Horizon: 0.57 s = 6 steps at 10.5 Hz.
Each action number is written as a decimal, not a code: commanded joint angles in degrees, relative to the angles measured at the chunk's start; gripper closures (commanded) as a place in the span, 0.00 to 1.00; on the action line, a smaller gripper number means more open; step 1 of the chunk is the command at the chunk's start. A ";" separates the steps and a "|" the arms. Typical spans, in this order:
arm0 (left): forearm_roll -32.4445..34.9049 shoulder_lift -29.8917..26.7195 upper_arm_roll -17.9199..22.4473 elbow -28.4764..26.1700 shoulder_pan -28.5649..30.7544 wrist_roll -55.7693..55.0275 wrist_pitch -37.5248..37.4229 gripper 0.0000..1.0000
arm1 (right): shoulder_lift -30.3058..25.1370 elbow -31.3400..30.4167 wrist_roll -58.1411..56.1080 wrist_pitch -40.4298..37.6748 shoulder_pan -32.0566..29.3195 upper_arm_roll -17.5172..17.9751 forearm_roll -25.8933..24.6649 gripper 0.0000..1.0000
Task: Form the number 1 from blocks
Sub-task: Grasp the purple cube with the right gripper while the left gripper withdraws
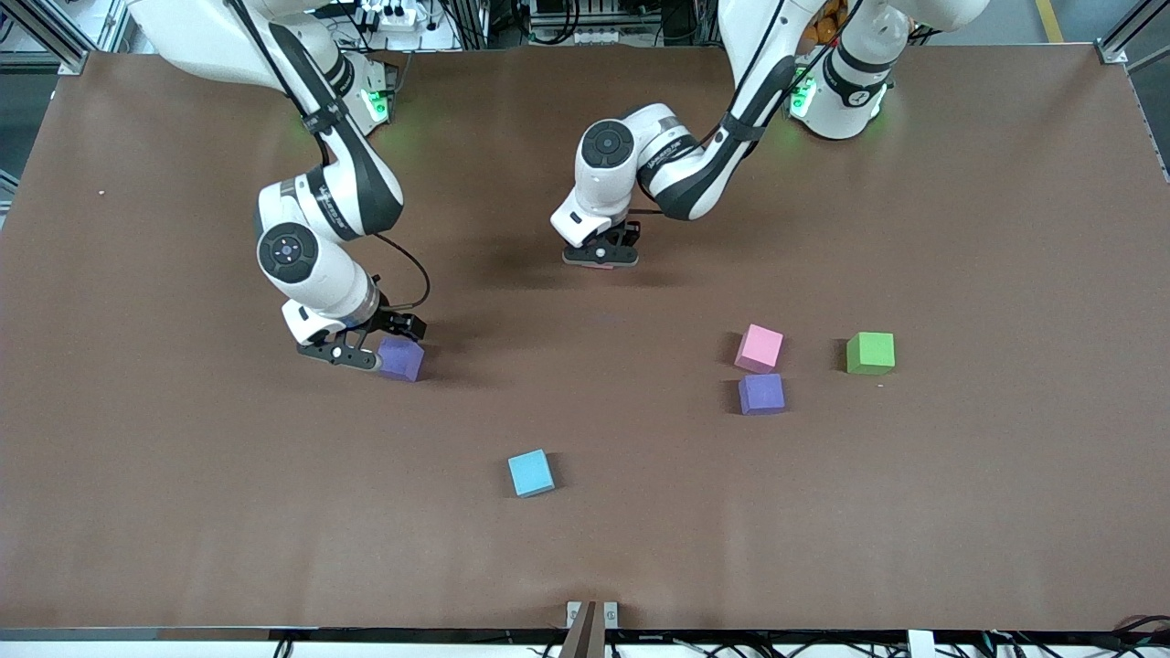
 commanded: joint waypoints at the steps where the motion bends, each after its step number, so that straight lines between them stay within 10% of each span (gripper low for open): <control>1: 1.41 -1.12 -0.88 -1.81 0.81 -0.62 -0.33 1.00 | 4.58 3.59 -0.60 1.81 -0.94 0.04 -0.84 0.05; 4: 1.32 -1.13 -0.88 -2.34 0.90 -0.71 -0.33 1.00 | 7.05 4.04 -0.60 3.83 -0.94 -0.14 -1.45 0.06; 5: 1.32 -1.04 -0.88 -2.34 1.25 -0.71 -0.33 0.76 | 7.93 3.87 -0.60 5.49 -0.94 -0.31 -2.50 0.09; 6: 1.24 -0.95 -0.88 -2.34 1.51 -0.80 -0.33 0.01 | 8.54 3.69 -0.69 6.72 -0.94 -0.83 -2.86 0.14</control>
